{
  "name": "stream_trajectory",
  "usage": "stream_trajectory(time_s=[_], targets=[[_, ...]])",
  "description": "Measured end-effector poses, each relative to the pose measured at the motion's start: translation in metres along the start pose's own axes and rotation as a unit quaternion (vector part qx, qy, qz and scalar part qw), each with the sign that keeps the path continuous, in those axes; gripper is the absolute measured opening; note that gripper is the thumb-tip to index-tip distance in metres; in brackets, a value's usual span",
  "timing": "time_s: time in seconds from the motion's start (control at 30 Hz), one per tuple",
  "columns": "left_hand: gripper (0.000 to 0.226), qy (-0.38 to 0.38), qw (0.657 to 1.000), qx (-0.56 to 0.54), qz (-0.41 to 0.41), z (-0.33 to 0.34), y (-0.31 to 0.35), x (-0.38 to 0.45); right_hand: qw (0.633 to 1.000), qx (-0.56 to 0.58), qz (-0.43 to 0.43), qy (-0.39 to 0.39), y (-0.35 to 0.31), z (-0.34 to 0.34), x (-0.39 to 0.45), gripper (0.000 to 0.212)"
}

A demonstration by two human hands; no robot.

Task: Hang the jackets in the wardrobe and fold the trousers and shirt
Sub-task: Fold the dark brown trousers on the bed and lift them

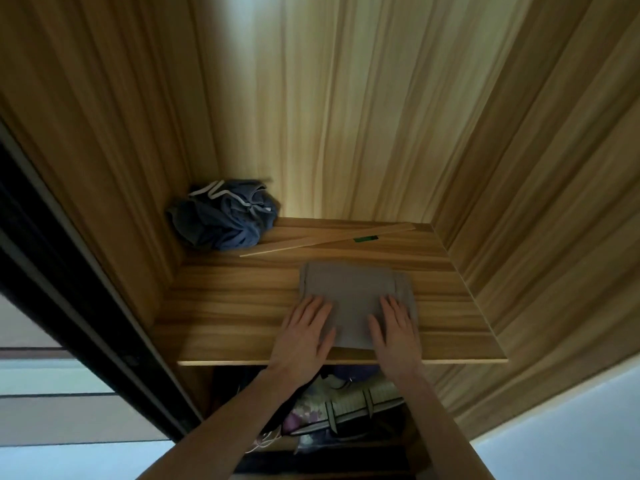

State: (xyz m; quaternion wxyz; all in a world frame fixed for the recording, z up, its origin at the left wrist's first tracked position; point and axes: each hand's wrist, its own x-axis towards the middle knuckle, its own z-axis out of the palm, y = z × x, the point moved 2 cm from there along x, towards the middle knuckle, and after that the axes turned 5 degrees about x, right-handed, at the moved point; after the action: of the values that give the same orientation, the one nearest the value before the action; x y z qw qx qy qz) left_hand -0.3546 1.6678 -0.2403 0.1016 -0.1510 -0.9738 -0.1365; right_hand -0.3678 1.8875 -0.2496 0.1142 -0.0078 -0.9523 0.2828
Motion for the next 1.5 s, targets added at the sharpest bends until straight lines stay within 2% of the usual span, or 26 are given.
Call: stream_trajectory(time_s=[0.2,0.4,0.5,0.67,0.93,1.13,1.33,1.5], targets=[[0.055,0.041,0.998,-0.035,-0.015,-0.047,-0.015,-0.050,0.996,0.089,-0.014,0.005,-0.060,-0.023,-0.040,0.071],[0.053,0.107,0.993,-0.021,-0.048,-0.107,-0.033,-0.142,0.993,0.086,-0.084,0.014,-0.137,-0.026,-0.110,0.069],[0.047,0.152,0.984,-0.030,-0.085,-0.135,-0.044,-0.192,0.989,0.093,-0.114,0.017,-0.177,-0.018,-0.140,0.067],[0.051,0.195,0.965,-0.012,-0.177,-0.174,-0.076,-0.291,0.976,0.129,-0.172,-0.027,-0.255,0.007,-0.192,0.065],[0.061,0.233,0.901,0.034,-0.364,-0.253,-0.143,-0.468,0.922,0.211,-0.317,-0.076,-0.392,0.028,-0.302,0.067],[0.059,0.303,0.846,0.097,-0.427,-0.324,-0.167,-0.575,0.880,0.229,-0.398,-0.125,-0.492,0.049,-0.358,0.062],[0.051,0.334,0.793,0.162,-0.483,-0.376,-0.192,-0.661,0.826,0.247,-0.474,-0.180,-0.596,0.080,-0.413,0.072],[0.052,0.353,0.741,0.211,-0.531,-0.406,-0.227,-0.723,0.770,0.277,-0.530,-0.222,-0.681,0.121,-0.457,0.070]])
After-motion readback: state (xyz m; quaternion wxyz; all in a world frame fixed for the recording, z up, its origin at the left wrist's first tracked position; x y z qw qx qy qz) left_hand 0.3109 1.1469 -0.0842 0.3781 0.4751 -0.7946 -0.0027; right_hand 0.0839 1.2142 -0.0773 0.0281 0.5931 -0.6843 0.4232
